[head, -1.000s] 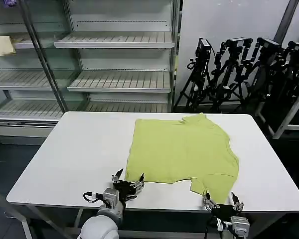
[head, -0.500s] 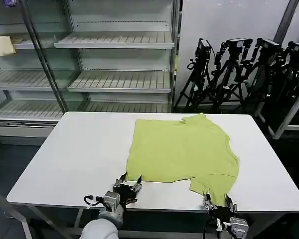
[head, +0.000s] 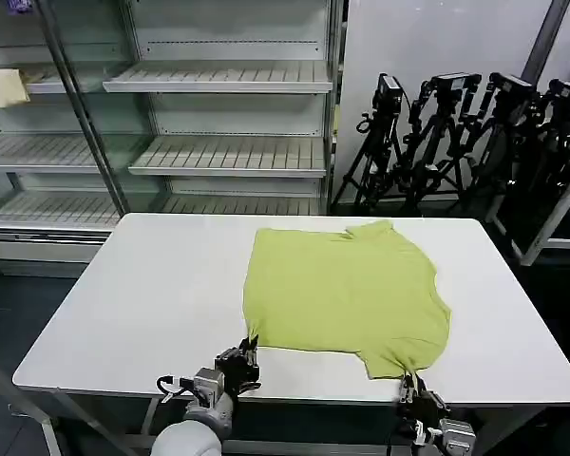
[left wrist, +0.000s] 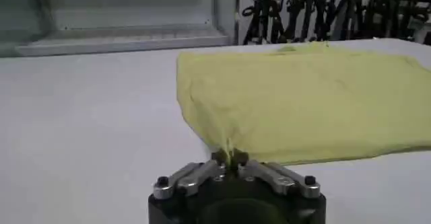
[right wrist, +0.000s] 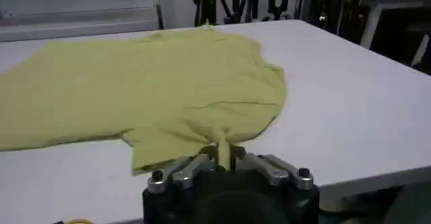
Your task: Fold and organize the clothes.
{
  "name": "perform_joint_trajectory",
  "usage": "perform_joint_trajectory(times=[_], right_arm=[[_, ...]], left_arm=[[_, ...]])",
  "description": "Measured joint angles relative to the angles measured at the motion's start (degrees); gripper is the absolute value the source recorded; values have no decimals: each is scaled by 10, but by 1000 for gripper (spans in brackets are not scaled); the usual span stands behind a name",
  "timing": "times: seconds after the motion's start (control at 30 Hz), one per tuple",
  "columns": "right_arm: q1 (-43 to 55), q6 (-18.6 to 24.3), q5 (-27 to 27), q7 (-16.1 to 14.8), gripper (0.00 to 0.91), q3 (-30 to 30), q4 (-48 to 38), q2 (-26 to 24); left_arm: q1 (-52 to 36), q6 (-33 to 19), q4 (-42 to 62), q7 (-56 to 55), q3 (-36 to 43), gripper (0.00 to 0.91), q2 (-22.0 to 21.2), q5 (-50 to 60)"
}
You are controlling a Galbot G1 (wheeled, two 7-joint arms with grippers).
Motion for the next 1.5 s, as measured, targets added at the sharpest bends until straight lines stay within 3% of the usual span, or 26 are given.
perform_joint_trajectory(times=[0.73,1.1,1.5], right_arm=[[-67,48,-23,-16,0,35,108,-18],[3,63,13,-5,0,60,92,-54],[110,62,54,-2,0,59,18,-106]], left_arm=[[93,-9,-125,9,-50,20,41,5],[62,-55,-113,15,-48,20,45,-15],[-14,-86,-49,19,-27,20,41,-27]])
